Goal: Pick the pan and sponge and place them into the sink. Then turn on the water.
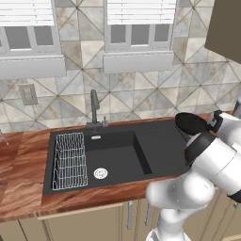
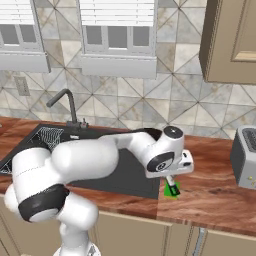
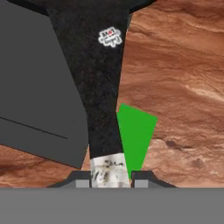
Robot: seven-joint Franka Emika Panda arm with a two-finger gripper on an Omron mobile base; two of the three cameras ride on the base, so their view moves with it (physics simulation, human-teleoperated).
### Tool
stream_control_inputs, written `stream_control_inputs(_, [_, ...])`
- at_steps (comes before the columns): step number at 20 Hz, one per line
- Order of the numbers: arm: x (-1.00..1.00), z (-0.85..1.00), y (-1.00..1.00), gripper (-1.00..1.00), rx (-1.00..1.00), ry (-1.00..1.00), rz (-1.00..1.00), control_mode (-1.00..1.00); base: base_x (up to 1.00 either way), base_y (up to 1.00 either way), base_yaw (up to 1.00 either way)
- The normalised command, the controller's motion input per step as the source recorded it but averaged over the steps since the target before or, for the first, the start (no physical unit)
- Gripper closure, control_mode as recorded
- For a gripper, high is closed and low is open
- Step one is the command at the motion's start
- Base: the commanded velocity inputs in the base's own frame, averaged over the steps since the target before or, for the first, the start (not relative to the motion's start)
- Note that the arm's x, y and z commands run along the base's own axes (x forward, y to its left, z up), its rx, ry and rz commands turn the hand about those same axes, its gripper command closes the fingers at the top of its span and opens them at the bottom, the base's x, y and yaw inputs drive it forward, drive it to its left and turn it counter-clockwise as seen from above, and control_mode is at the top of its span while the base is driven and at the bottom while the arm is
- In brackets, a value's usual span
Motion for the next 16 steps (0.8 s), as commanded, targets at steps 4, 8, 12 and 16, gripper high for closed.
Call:
stream_control_inputs(4, [0.0,0.0,0.71,1.0,-0.03,0.0,0.13,-1.0,0.0,0.0,0.0])
stream_control_inputs(8, [0.0,0.0,0.68,1.0,-0.06,0.0,0.12,-1.0,0.0,0.0,0.0])
stream_control_inputs(12, [0.0,0.0,0.62,1.0,-0.11,0.0,0.12,-1.0,0.0,0.0,0.0])
stream_control_inputs(16, [0.0,0.0,0.55,1.0,-0.12,0.0,0.12,-1.0,0.0,0.0,0.0])
